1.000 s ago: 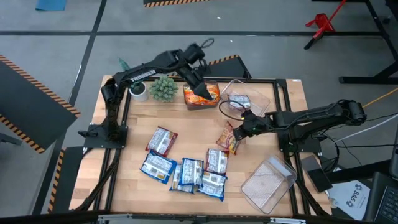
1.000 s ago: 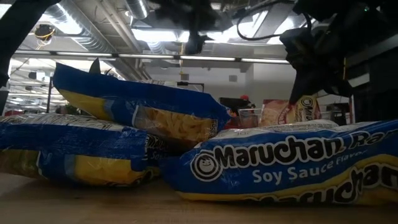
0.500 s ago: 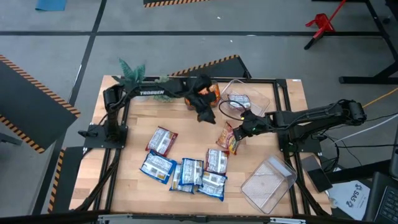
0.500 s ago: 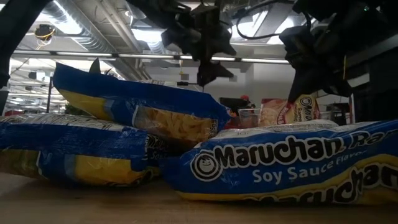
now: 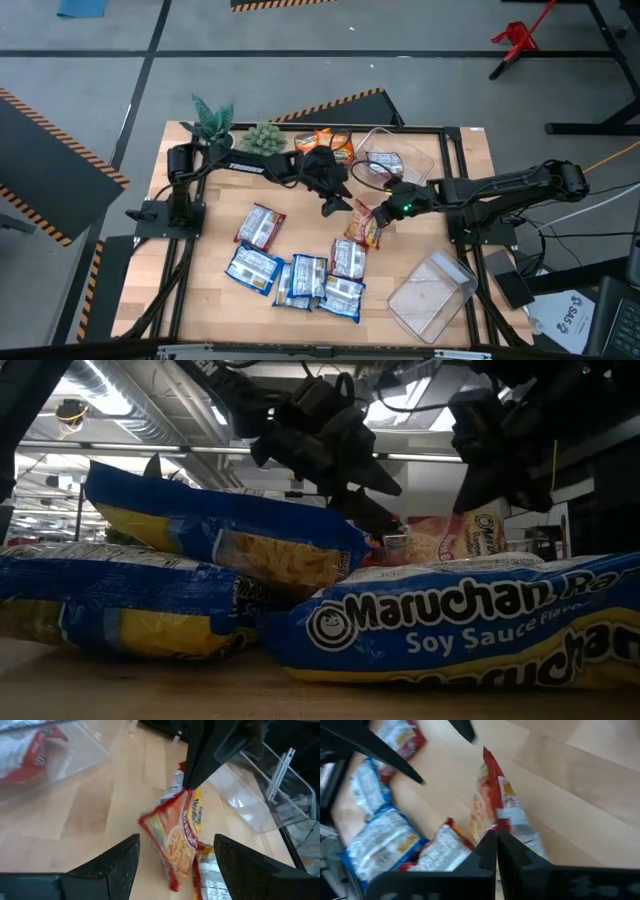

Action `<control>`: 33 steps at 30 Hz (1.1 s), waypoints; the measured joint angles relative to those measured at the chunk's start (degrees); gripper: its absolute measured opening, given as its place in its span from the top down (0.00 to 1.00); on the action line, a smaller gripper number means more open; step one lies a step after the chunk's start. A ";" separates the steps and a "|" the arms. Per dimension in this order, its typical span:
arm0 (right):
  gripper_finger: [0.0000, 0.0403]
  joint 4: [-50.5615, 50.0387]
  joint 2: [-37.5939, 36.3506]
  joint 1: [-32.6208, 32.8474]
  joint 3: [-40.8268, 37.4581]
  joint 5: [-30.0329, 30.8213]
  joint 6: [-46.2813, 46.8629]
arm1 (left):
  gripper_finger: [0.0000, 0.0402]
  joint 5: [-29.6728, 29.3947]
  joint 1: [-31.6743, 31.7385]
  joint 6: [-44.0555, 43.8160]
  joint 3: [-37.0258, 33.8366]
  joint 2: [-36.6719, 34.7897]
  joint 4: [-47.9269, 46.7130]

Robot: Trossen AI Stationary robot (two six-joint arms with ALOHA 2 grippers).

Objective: Sort Maruchan noodles
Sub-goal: Put the red noodle pack into the top transparent bin

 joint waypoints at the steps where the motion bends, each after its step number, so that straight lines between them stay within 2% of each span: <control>1: 1.00 0.97 0.00 0.00 0.02 -0.12 -0.28 | 0.38 0.00 -0.22 0.00 -0.45 0.00 0.53; 11: 1.00 2.42 0.00 0.00 0.02 -0.66 -1.08 | 0.38 -3.26 -1.80 -1.12 -2.79 2.28 1.49; 16: 0.99 -5.93 0.44 0.03 -0.69 -1.02 8.21 | 0.38 -3.62 -1.71 -6.98 -2.65 2.89 1.37; 18: 0.96 -6.88 0.55 0.04 -1.87 -1.73 11.26 | 0.38 -4.68 -1.39 -8.34 -2.65 2.89 0.80; 21: 0.83 -4.58 0.55 0.04 -2.33 -1.97 15.04 | 0.38 -3.63 0.05 -12.15 -2.65 2.89 0.93; 24: 0.64 -4.32 0.55 0.06 -2.38 -0.12 17.57 | 0.38 0.30 1.54 -16.03 -2.75 2.89 0.94; 28: 0.40 -7.07 1.51 0.04 -2.54 1.95 21.79 | 0.38 1.24 1.79 -19.11 -4.79 2.82 1.79; 31: 0.29 -4.36 3.41 0.04 -2.45 1.91 24.17 | 0.38 2.74 0.94 -23.72 -7.36 2.82 7.49; 33: 0.25 -2.86 5.14 0.04 -2.45 1.96 24.38 | 0.38 2.30 -0.22 -25.86 -8.78 2.82 9.97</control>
